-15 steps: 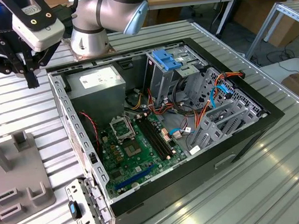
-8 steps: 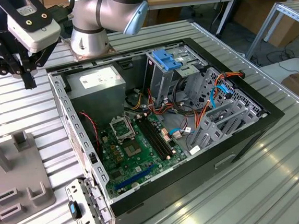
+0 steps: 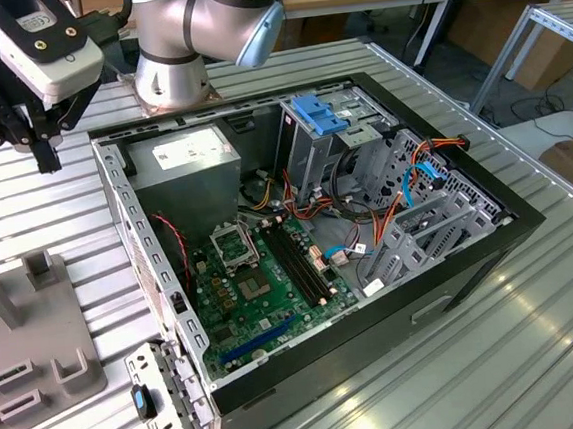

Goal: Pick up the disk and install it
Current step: 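Reach for the disk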

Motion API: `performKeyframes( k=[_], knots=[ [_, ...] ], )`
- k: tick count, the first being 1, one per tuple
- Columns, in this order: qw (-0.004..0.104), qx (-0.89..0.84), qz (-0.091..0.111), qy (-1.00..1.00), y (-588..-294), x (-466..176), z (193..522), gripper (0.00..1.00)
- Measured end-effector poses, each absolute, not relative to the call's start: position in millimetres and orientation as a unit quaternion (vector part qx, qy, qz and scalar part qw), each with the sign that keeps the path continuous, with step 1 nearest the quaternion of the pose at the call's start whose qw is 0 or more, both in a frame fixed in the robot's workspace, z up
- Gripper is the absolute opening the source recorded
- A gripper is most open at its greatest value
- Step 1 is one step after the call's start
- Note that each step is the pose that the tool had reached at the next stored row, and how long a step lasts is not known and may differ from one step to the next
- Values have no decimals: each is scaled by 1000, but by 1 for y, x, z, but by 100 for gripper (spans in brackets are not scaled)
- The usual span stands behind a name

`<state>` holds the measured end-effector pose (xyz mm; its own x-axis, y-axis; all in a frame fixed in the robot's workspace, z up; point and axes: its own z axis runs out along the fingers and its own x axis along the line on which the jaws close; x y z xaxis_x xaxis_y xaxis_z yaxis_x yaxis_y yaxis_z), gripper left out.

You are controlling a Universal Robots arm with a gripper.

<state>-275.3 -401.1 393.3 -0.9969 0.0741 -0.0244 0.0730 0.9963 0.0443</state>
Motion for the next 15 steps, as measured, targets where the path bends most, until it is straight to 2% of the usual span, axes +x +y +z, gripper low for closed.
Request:
performKeyframes(
  k=[15],
  knots=[
    [13, 37, 22, 999, -401, -295, 393, 11]
  ],
)
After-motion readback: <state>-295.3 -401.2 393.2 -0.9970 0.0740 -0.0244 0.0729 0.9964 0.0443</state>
